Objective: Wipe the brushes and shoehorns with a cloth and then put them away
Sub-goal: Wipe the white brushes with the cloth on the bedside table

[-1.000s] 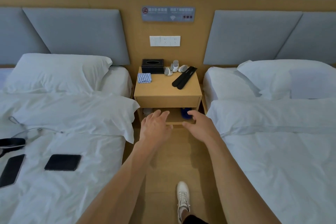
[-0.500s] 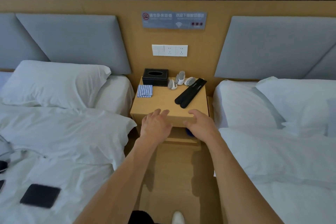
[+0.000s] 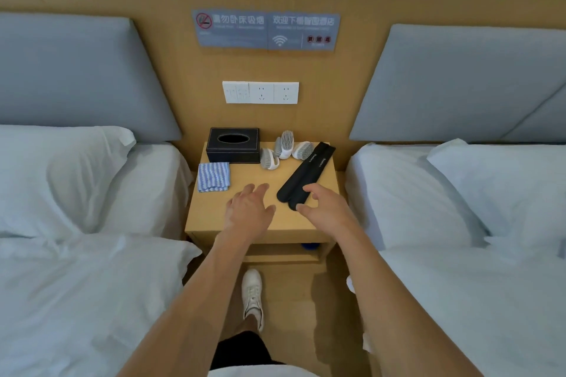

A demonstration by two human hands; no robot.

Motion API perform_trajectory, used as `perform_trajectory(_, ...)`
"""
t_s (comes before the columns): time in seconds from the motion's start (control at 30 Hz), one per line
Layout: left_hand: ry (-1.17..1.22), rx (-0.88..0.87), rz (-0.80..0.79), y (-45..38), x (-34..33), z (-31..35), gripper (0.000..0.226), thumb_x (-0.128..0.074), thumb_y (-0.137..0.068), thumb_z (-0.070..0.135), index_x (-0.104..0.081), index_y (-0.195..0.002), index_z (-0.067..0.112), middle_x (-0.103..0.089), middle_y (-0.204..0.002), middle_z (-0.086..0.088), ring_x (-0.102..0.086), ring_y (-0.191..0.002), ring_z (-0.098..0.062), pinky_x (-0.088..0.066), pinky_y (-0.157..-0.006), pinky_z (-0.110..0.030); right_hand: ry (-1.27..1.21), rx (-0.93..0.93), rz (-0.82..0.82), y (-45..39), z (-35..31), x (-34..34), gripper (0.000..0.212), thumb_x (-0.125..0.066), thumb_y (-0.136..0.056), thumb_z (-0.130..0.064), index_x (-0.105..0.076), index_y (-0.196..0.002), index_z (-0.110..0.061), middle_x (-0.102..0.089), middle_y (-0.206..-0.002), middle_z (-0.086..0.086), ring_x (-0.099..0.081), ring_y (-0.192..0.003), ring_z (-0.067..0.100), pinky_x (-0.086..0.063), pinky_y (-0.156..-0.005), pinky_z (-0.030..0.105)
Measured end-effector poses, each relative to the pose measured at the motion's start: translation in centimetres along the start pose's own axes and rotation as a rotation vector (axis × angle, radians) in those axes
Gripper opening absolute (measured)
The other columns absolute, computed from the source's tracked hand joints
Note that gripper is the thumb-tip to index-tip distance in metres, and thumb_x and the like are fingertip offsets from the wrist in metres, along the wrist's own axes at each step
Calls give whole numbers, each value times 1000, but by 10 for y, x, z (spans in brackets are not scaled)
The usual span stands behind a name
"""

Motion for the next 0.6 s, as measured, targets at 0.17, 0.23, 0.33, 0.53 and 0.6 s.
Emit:
perform_trajectory(0.17,-4,1,-101,-95,10,-26,58,-52,-97,42,-31,-149,30,-36,-154,-4,-43,-135,-28,-41,-107,-45,28,-80,-46,-82,-28,-3,52,-64,-95,-33,-47,-143,-26,-55,-144,2,-53,-129,20,-45,-94,29)
perform_trajectory(0.23,-15,6,-143,-128,14,-40,58,-52,-97,43,-30,-150,29,-37,-153,-4,-44,-134,-28,-41,-105,-45,33,-126,-67,-113,-38,-6,51,-64,-96,-32,-47,-143,-24,-54,-144,4,-52,-129,21,-47,-97,33)
perform_trajectory(0.33,-33,21,-185,-170,17,-61,57,-49,-98,43,-31,-150,28,-37,-152,-5,-44,-133,-30,-41,-104,-46,16,-195,-101,-150,-47,-15,50,-64,-97,-30,-48,-144,-22,-54,-143,6,-52,-130,23,-46,-101,35)
perform_trajectory(0.53,-33,30,-248,-223,6,-79,54,-51,-97,44,-36,-146,26,-44,-146,-6,-48,-128,-31,-44,-101,-46,-35,-336,-135,-210,-46,-33,43,-63,-97,-29,-55,-138,-19,-59,-139,5,-56,-125,24,-46,-101,34)
perform_trajectory(0.6,-26,45,-271,-234,-3,-81,53,-51,-97,43,-37,-145,25,-45,-144,-7,-49,-127,-31,-45,-100,-45,-88,-375,-128,-228,-43,-41,40,-64,-96,-28,-59,-134,-17,-62,-134,5,-57,-122,24,-47,-102,34)
Point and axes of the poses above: each hand's wrist, its own y-axis away from the middle knuckle, its own x-axis out of the back of the hand, z = x × y, the point moved 1 cm from there along -y, towards the middle knuckle
